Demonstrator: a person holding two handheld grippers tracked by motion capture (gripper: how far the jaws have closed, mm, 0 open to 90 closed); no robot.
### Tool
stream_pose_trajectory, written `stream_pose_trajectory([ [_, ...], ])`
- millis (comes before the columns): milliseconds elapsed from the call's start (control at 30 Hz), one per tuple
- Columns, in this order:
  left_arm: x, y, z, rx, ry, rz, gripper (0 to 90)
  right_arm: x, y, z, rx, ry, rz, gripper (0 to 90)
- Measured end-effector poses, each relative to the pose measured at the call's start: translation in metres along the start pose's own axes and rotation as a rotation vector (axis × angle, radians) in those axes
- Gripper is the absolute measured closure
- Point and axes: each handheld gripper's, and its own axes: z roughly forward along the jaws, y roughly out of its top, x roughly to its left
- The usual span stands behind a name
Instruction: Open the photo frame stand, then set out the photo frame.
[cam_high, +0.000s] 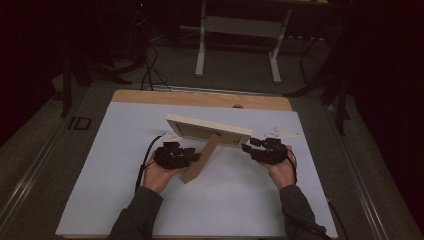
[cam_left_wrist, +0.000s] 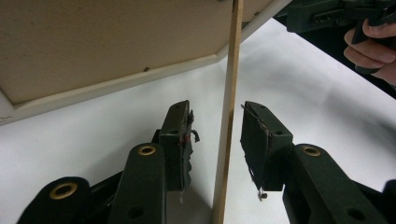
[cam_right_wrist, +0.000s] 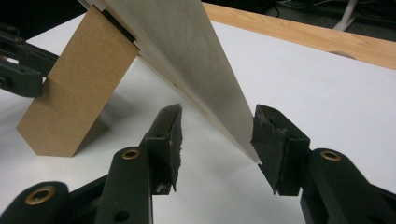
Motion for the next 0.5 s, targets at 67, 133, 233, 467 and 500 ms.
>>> stream_pose_trajectory([
  [67,0.002,0.000,-0.002,-0.008,0.001,-0.007,63.1,-0.001,-0.001,-0.001,0.005,-0.001,-0.005,51.9],
  [133,0.003,0.001,-0.004,-0.011,0.006,-0.017,62.8,-0.001,-0.001,-0.001,0.009,-0.001,-0.010,52.0],
  [233,0.005,0.002,-0.007,-0.017,0.010,-0.029,61.8,-0.002,-0.002,-0.001,0.015,-0.001,-0.006,51.9],
  [467,0.009,0.003,-0.011,-0.017,0.024,-0.051,58.8,-0.006,-0.005,-0.002,0.024,-0.016,0.000,54.7],
  [500,0.008,0.003,-0.011,-0.018,0.025,-0.054,58.1,-0.007,-0.005,-0.003,0.026,-0.025,-0.009,55.7],
])
